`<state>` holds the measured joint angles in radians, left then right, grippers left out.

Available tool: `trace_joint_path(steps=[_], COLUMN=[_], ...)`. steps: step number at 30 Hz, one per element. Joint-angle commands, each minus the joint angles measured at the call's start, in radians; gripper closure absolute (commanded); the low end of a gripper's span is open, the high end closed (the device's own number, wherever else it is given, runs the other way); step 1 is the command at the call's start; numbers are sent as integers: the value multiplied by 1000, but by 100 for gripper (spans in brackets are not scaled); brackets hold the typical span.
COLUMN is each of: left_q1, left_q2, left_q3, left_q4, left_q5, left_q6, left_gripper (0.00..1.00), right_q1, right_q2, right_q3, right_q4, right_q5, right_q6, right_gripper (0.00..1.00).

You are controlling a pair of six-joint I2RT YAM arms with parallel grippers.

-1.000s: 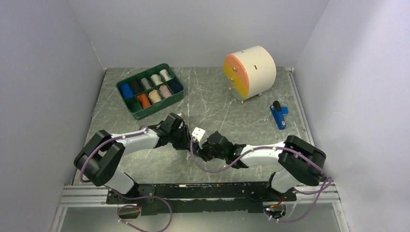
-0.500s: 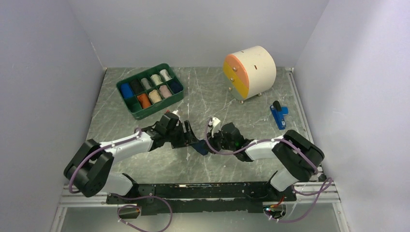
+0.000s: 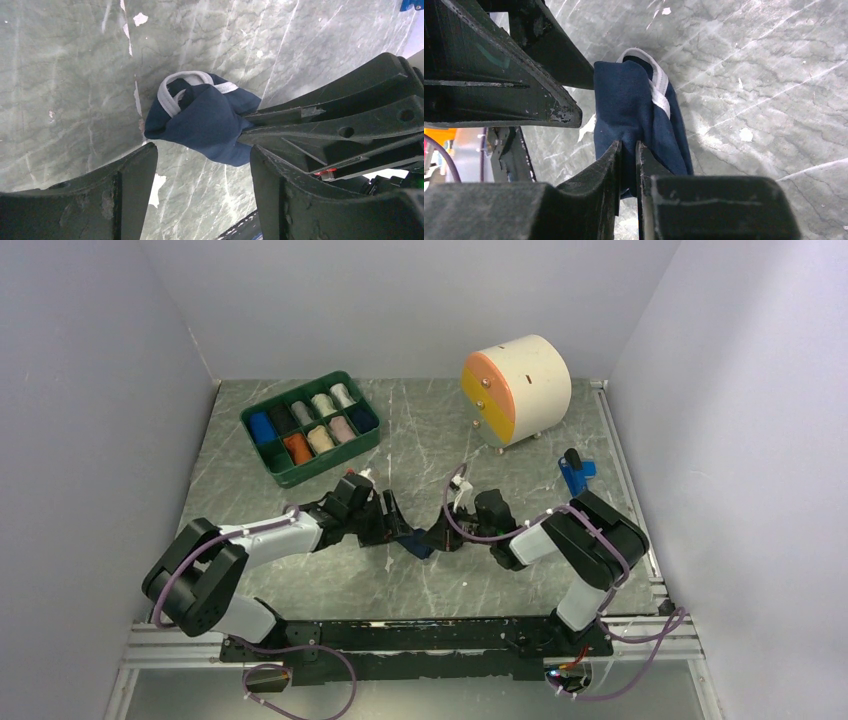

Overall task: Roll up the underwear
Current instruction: Roll the underwear to the center of the board.

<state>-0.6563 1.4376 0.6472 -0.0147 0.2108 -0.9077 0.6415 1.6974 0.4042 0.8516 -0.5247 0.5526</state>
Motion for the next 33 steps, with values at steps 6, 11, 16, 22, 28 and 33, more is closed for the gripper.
trace_joint_path(steps=[6,11,16,22,28,33], left_q1=[-14,-14,-15,-15,-15,-15], left_q2=[84,146,161,164,170,166], left_q3=[82,124,137,143,155,151], left_q4=[-72,-116,-155,-164,-169,-171], left_q5=[-83,-127,-153,-152,-145,-144], left_q6=[8,0,-6,-14,-18,-22], left_gripper=[31,40,44,46,47,47], right_q1=[-17,-14,10,164,321,358], right_q2=[1,-63,-171,-307,-310,-208], right_q3=[17,60,131,156,121,137], right_q4=[-26,-163,-376,-498,-433,-431], right_q5=[-47,-38,46,320,517,587], right_q6=[-8,-103,-267,-491,-646,-671], right_gripper=[77,67,58,53,51,54])
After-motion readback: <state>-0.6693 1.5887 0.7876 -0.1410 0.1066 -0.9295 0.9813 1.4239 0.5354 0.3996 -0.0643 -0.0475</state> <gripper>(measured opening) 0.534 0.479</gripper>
